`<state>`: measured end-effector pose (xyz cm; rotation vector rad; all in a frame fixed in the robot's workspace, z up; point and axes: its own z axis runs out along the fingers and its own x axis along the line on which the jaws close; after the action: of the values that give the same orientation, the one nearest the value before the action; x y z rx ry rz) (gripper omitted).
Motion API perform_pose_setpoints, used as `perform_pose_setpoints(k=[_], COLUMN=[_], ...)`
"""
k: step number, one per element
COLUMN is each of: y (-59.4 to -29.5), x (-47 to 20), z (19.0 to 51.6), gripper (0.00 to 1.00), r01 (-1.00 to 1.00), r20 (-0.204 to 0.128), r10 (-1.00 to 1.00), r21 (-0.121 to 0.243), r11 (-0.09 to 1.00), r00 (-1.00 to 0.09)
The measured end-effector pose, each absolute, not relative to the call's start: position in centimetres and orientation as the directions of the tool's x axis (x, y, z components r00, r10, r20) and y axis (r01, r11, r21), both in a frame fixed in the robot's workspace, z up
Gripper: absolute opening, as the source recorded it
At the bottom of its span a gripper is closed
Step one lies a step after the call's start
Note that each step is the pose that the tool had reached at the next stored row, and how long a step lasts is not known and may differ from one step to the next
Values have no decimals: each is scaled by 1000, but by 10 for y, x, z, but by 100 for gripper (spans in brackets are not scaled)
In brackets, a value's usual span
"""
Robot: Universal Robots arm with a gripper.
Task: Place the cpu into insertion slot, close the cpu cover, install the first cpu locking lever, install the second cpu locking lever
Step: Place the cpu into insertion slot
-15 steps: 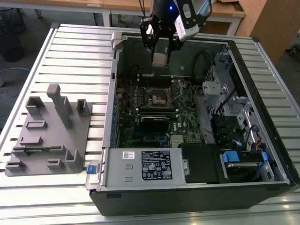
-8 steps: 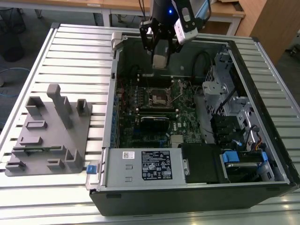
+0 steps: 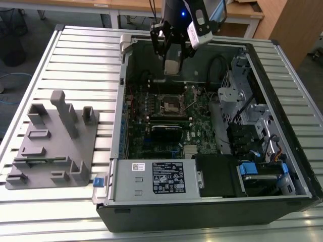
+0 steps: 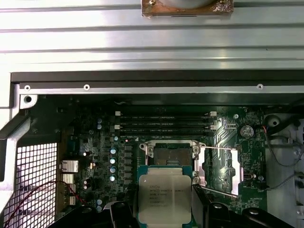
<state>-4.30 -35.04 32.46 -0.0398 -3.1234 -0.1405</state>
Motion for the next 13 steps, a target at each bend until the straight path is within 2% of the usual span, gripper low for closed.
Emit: perform_pose_setpoints(k=[13], y=[-350], x=[-43], z=[323], gripper=[54], r01=[26], r20=[16], r10=[25], r21=[89], r11=[996], r00=[-1000])
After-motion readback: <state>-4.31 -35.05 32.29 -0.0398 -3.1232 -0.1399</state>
